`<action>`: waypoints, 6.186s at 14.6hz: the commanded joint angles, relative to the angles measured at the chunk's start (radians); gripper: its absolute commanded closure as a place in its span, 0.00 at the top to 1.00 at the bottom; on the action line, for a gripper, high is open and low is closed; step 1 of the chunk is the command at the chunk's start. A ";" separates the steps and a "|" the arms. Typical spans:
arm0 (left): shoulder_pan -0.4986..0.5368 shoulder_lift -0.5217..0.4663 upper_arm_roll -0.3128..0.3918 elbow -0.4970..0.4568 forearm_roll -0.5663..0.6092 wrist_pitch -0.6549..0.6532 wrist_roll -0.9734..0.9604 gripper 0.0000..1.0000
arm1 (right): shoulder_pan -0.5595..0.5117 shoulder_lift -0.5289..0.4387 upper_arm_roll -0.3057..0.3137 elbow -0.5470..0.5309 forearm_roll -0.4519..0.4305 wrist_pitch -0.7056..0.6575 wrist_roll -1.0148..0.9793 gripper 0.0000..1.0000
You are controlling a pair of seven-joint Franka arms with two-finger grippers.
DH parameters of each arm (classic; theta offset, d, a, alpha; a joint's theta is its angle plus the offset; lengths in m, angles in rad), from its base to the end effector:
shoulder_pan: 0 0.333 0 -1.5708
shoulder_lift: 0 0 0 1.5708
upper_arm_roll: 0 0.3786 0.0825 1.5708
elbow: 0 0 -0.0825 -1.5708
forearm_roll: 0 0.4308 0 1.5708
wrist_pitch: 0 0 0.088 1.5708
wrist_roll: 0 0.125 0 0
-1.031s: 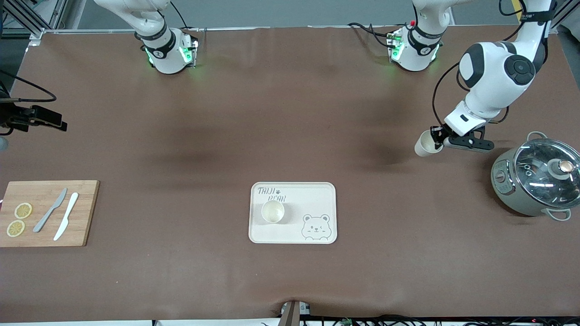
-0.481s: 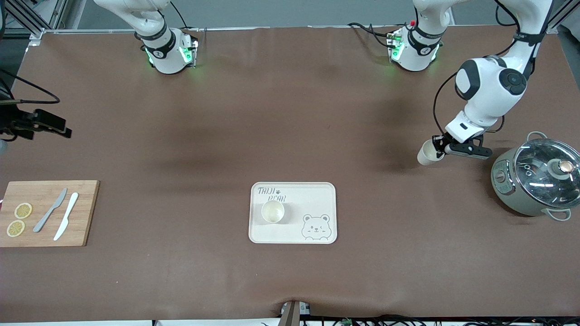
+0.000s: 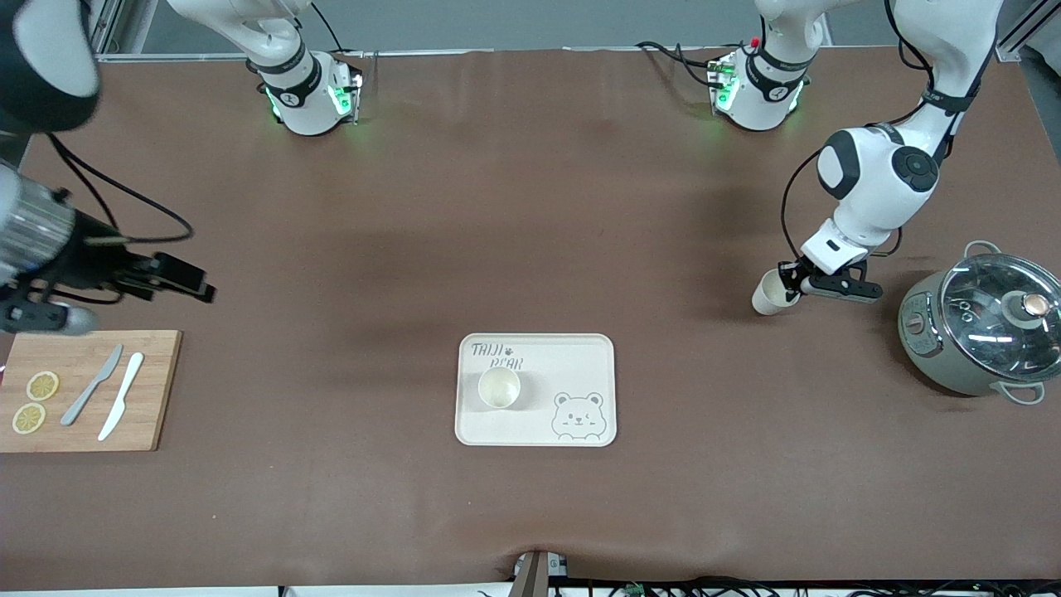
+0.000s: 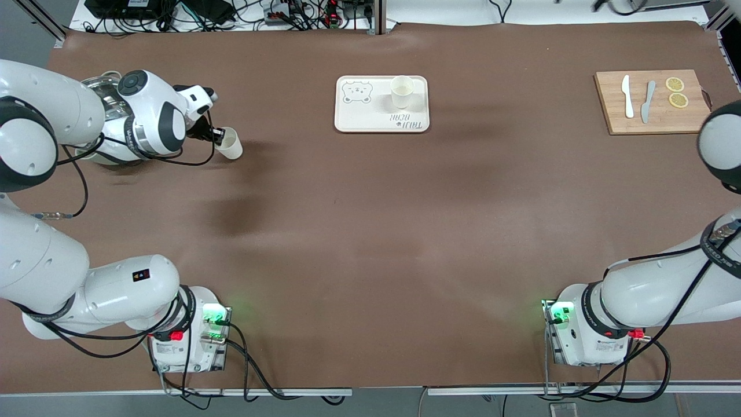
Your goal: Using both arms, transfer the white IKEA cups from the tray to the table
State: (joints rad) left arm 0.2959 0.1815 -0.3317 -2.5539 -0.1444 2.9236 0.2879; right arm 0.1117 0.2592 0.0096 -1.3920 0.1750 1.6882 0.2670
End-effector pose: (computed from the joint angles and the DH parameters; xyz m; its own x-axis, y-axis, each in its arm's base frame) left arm 0.5056 -0.0134 0.2254 0.9640 -0.1639 0.2093 -0.1798 -0.9819 0.0592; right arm 0.6980 0.1042 0.6056 0.9868 -0.1615 -0.0125 -0.1612 -0.9706 -0.1790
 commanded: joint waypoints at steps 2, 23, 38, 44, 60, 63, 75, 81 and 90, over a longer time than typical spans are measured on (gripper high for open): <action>0.006 0.001 -0.012 0.004 -0.023 0.014 0.025 0.00 | 0.146 0.115 -0.010 0.051 -0.005 0.117 0.222 1.00; 0.003 -0.292 -0.012 0.177 -0.015 -0.614 -0.052 1.00 | 0.401 0.597 -0.016 0.289 -0.155 0.476 0.701 1.00; -0.333 -0.234 0.203 0.860 0.106 -1.250 -0.312 1.00 | 0.459 0.683 -0.008 0.272 -0.169 0.481 0.681 1.00; -0.360 -0.214 0.204 0.995 0.106 -1.316 -0.312 1.00 | 0.471 0.716 -0.008 0.272 -0.172 0.525 0.683 1.00; -0.451 -0.125 0.273 1.126 0.181 -1.364 -0.331 1.00 | 0.460 0.724 -0.008 0.272 -0.169 0.528 0.670 0.07; -0.449 -0.125 0.275 1.126 0.195 -1.362 -0.323 1.00 | 0.462 0.727 -0.008 0.272 -0.170 0.533 0.670 0.00; -0.442 -0.120 0.273 1.120 0.178 -1.443 -0.257 1.00 | 0.412 0.648 0.001 0.275 -0.103 0.486 0.646 0.00; -0.437 -0.114 0.273 1.117 0.180 -1.445 -0.256 1.00 | 0.303 0.476 0.015 0.275 -0.077 0.184 0.419 0.00; -0.429 -0.109 0.275 1.121 0.178 -1.445 -0.254 1.00 | 0.034 0.203 0.007 0.056 -0.058 -0.019 -0.090 0.00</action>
State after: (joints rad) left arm -0.1308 0.0649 -0.0627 -1.4498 0.0244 1.4930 0.0158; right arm 0.2090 0.5710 -0.0005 -1.1927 0.1054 1.6646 0.2741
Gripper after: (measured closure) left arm 0.000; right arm 0.965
